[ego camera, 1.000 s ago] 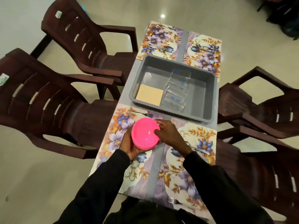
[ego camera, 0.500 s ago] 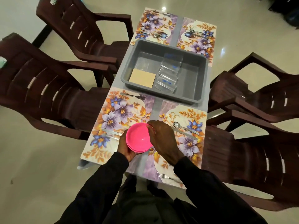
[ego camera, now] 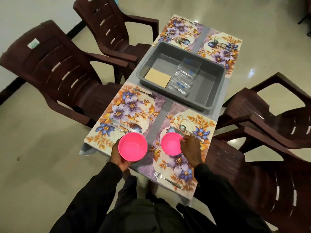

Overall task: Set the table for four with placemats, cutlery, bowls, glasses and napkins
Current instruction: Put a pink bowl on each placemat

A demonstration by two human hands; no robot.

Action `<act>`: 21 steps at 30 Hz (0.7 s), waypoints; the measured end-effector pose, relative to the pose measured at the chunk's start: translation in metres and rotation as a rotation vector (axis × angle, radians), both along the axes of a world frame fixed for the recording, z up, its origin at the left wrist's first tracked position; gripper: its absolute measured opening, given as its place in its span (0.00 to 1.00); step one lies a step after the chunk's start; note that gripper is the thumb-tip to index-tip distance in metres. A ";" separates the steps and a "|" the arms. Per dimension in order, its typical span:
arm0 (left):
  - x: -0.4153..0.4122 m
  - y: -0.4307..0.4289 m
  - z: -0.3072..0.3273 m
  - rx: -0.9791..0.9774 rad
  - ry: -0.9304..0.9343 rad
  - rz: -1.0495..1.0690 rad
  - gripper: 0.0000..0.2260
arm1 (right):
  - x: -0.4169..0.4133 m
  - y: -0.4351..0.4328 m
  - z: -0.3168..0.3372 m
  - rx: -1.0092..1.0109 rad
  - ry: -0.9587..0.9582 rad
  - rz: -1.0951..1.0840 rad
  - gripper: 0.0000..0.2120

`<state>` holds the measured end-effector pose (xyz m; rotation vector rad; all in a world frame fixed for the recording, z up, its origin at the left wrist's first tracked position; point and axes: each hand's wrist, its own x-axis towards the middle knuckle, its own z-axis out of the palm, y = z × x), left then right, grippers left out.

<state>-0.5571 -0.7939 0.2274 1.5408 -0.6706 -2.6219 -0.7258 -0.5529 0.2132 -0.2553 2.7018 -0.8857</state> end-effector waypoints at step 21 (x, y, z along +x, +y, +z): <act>0.029 0.029 0.029 0.008 0.072 0.126 0.18 | 0.078 -0.074 0.070 -0.339 -0.150 0.396 0.12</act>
